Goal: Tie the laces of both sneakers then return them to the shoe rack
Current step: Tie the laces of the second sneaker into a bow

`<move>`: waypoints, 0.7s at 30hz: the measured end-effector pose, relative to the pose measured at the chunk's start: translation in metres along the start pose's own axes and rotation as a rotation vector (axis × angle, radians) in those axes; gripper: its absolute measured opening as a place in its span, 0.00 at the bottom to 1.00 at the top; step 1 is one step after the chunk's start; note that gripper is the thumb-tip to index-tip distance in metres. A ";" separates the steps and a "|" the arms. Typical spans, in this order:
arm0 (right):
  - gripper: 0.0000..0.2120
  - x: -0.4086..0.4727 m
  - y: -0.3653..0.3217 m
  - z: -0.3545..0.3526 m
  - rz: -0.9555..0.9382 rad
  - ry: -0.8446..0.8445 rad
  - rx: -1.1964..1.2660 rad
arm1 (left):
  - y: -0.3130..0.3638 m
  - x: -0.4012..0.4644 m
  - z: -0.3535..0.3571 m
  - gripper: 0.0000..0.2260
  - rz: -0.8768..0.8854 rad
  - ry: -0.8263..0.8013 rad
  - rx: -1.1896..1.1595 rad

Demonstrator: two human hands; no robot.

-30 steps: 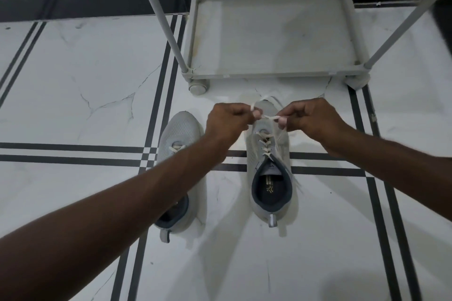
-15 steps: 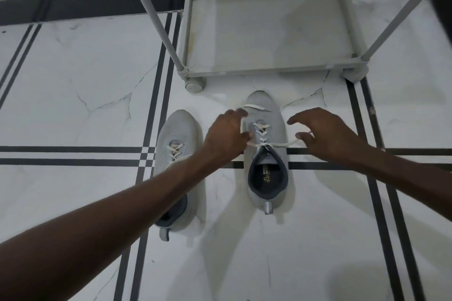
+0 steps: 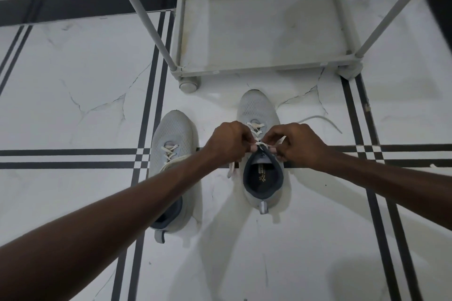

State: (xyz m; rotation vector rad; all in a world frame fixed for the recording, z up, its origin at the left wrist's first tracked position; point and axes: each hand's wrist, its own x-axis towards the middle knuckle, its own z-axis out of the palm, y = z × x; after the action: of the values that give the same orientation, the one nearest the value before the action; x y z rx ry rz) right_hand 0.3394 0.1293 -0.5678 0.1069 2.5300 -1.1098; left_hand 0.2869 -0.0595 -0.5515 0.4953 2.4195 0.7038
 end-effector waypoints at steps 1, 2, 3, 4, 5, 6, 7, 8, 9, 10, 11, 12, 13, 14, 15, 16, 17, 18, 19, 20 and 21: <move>0.09 0.001 0.002 0.000 -0.013 -0.014 -0.014 | 0.000 0.000 -0.003 0.06 0.016 -0.024 0.013; 0.09 0.002 0.003 0.001 -0.032 -0.023 -0.035 | 0.000 0.001 -0.006 0.07 0.038 -0.038 0.049; 0.08 0.002 0.004 0.001 -0.058 -0.023 -0.061 | 0.001 0.002 -0.007 0.08 0.056 -0.041 0.101; 0.07 0.003 0.004 0.000 -0.090 -0.010 -0.094 | 0.002 0.004 -0.007 0.07 0.075 -0.030 0.154; 0.06 0.004 0.004 -0.002 -0.133 0.008 -0.139 | 0.002 0.005 -0.006 0.06 0.095 -0.006 0.201; 0.06 0.005 0.004 -0.004 -0.185 0.024 -0.195 | 0.002 0.006 -0.004 0.04 0.116 0.022 0.237; 0.05 0.006 0.006 -0.007 -0.233 0.038 -0.257 | 0.000 0.007 -0.002 0.03 0.129 0.038 0.262; 0.05 0.005 0.010 -0.009 -0.261 0.053 -0.312 | -0.005 0.006 -0.001 0.03 0.132 0.040 0.272; 0.06 0.004 0.014 -0.009 -0.259 0.064 -0.350 | -0.011 0.004 0.001 0.04 0.124 0.031 0.276; 0.07 0.002 0.020 -0.007 -0.246 0.069 -0.374 | -0.017 0.001 0.003 0.04 0.116 0.022 0.277; 0.08 -0.001 0.025 -0.004 -0.231 0.072 -0.390 | -0.022 -0.003 0.005 0.04 0.111 0.014 0.284; 0.09 -0.003 0.029 0.000 -0.216 0.070 -0.399 | -0.026 -0.006 0.008 0.04 0.111 0.008 0.293; 0.10 -0.003 0.031 0.002 -0.197 0.060 -0.402 | -0.029 -0.010 0.010 0.04 0.108 0.006 0.306; 0.10 -0.003 0.031 0.004 -0.177 0.043 -0.400 | -0.030 -0.012 0.011 0.04 0.106 0.006 0.311; 0.09 -0.001 0.031 0.004 -0.160 0.027 -0.394 | -0.030 -0.012 0.011 0.04 0.097 0.002 0.307; 0.08 0.000 0.031 0.003 -0.149 0.021 -0.382 | -0.030 -0.011 0.011 0.04 0.092 -0.006 0.298; 0.08 0.001 0.031 0.002 -0.140 0.020 -0.366 | -0.030 -0.010 0.008 0.04 0.080 -0.026 0.283; 0.07 0.001 0.031 0.000 -0.135 0.019 -0.353 | -0.030 -0.009 0.004 0.04 0.068 -0.056 0.253; 0.06 0.000 0.031 -0.002 -0.132 0.014 -0.351 | -0.032 -0.008 0.000 0.03 0.042 -0.096 0.193; 0.05 -0.001 0.030 -0.006 -0.132 0.004 -0.361 | -0.035 -0.008 -0.005 0.01 0.022 -0.141 0.110; 0.03 -0.002 0.029 -0.011 -0.132 -0.012 -0.380 | -0.039 -0.009 -0.011 0.01 0.002 -0.185 0.022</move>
State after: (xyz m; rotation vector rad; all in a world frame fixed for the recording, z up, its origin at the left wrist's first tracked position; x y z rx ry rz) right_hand 0.3442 0.1577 -0.5805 -0.1679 2.7174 -0.6517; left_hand 0.2802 -0.0987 -0.5624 0.5474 2.2556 0.6054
